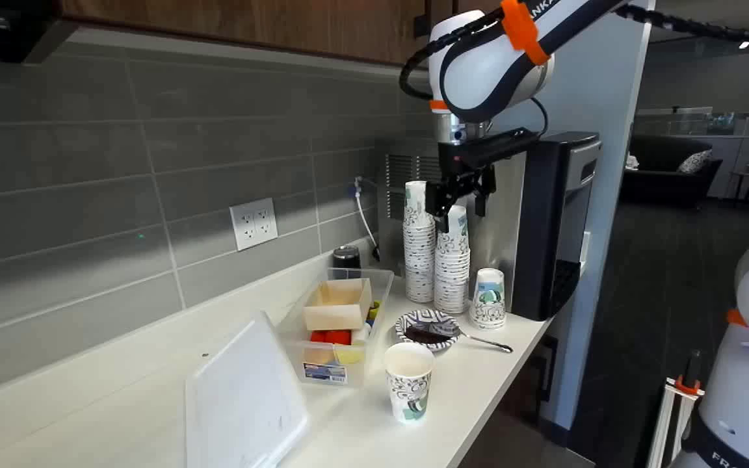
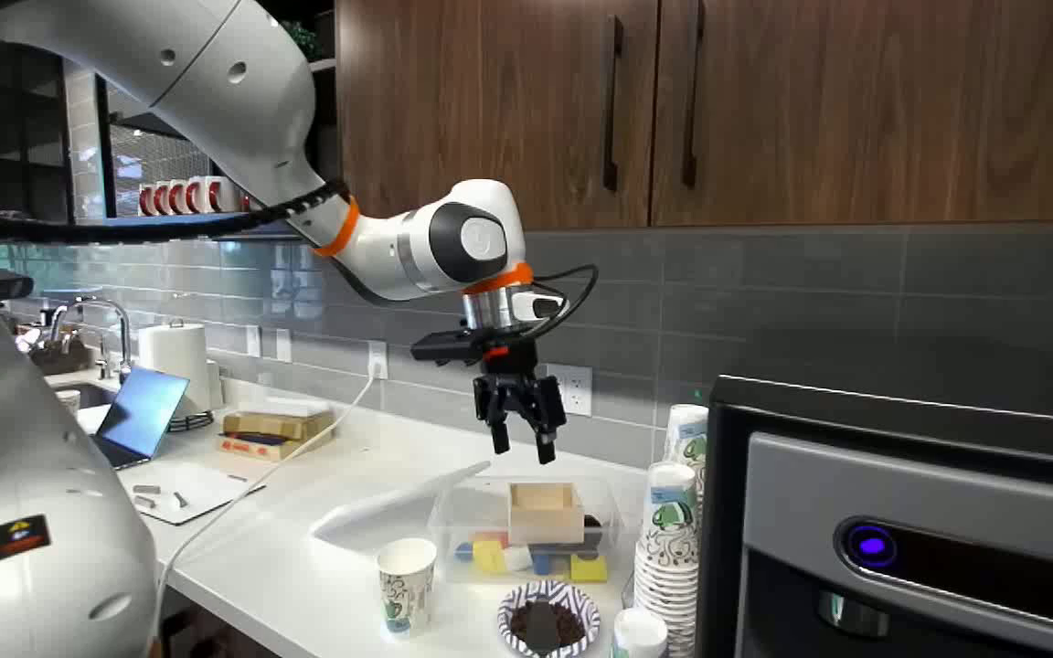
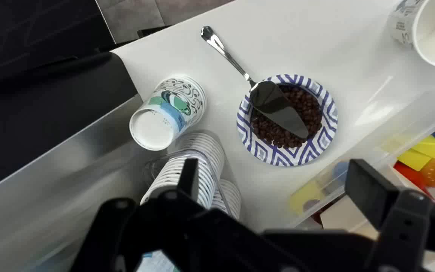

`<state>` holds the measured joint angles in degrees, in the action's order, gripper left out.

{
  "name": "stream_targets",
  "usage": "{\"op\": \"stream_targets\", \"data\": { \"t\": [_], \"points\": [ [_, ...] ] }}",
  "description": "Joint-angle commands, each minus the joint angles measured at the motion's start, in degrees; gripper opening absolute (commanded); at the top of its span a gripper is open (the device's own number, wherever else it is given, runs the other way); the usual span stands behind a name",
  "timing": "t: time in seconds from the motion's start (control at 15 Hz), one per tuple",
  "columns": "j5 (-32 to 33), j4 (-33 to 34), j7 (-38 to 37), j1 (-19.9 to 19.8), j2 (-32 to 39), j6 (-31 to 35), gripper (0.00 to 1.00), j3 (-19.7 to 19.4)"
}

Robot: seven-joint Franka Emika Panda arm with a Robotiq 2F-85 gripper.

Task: Use the spoon to stir in the bowl

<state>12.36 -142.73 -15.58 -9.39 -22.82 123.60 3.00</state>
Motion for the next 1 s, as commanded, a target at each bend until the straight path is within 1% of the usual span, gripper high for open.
{"op": "stream_targets", "data": {
  "t": [0.0,0.13,0.2,0.4,0.67,0.8,0.93],
  "points": [
    [0.34,0.12,-0.24,0.84,0.02,-0.2,1.0,-0.79],
    [0.34,0.13,-0.24,0.84,0.02,-0.2,1.0,-0.79],
    [-0.1,0.44,1.28,1.05,0.3,-0.66,1.0,-1.28],
    [-1.03,1.39,12.46,2.52,1.53,-3.4,1.0,-4.3],
    [-0.6,1.06,26.71,2.56,4.0,-5.62,1.0,-9.04],
    [-0.51,0.71,33.74,2.53,6.58,-4.8,1.0,-11.34],
    [-0.23,0.57,39.45,2.72,9.77,-4.17,1.0,-12.57]
  ]
}}
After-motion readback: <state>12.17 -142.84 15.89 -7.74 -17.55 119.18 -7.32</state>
